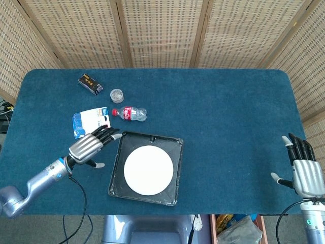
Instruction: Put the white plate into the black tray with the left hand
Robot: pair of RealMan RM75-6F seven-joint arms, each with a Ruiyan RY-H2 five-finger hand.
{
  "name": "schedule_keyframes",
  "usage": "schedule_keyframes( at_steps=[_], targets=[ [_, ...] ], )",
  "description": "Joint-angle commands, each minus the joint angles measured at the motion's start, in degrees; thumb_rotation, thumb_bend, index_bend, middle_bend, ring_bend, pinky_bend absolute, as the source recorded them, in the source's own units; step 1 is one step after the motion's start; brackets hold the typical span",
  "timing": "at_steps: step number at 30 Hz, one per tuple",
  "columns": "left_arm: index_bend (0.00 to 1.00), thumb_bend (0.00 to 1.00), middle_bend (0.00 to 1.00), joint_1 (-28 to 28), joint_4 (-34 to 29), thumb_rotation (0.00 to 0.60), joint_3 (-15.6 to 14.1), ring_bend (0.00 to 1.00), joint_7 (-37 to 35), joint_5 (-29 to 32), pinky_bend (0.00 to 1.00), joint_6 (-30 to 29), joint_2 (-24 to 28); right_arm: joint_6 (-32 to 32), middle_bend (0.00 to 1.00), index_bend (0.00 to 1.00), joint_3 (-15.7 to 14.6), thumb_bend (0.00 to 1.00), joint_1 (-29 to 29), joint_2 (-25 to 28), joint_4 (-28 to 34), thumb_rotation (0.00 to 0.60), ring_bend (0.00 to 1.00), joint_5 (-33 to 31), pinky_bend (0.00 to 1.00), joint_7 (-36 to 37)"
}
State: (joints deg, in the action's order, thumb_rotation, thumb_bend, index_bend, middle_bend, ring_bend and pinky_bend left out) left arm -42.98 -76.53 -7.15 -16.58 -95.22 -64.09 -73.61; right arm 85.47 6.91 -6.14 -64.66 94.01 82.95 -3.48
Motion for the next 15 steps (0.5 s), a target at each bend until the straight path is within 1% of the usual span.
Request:
schedule_keyframes(
  at_steps=[1,5,7,9,11,15],
  targets=[
    [0.00,0.00,0.00,6.1,-7.7,0.600,2.9,0.00,9.0,8.9,0.00,-3.9,6.4,0.2,0.00,0.00,-0.1,0.00,0.1,0.3,0.2,0.600,0.00,0.4,0.00,0.5],
    [0.00,0.00,0.00,13.2,-16.4,0.600,4.8,0.00,17.0,18.4,0.00,-10.3,11.6,0.8,0.00,0.00,-0.4,0.00,0.4,0.7,0.5,0.600,0.00,1.4,0.00,1.3],
    [0.00,0.00,0.00,14.5,-17.8,0.600,5.0,0.00,18.4,19.8,0.00,-11.6,12.2,1.0,0.00,0.00,-0.5,0.00,0.4,0.8,0.6,0.600,0.00,1.7,0.00,1.5],
    [0.00,0.00,0.00,17.2,-20.1,0.600,5.1,0.00,20.3,21.7,0.00,-14.3,13.1,1.3,0.00,0.00,-0.7,0.00,0.6,1.1,0.8,0.600,0.00,2.2,0.00,2.0],
    [0.00,0.00,0.00,20.5,-21.6,0.600,4.5,0.00,18.8,22.0,0.00,-17.1,13.3,1.8,0.00,0.00,-0.8,0.00,0.8,1.3,0.9,0.600,0.00,2.9,0.00,2.4],
    [0.00,0.00,0.00,24.2,-21.7,0.600,3.5,0.00,17.2,20.2,0.00,-19.7,13.3,2.2,0.00,0.00,-1.0,0.00,1.0,1.6,0.7,0.600,0.00,3.4,0.00,3.2]
  ],
)
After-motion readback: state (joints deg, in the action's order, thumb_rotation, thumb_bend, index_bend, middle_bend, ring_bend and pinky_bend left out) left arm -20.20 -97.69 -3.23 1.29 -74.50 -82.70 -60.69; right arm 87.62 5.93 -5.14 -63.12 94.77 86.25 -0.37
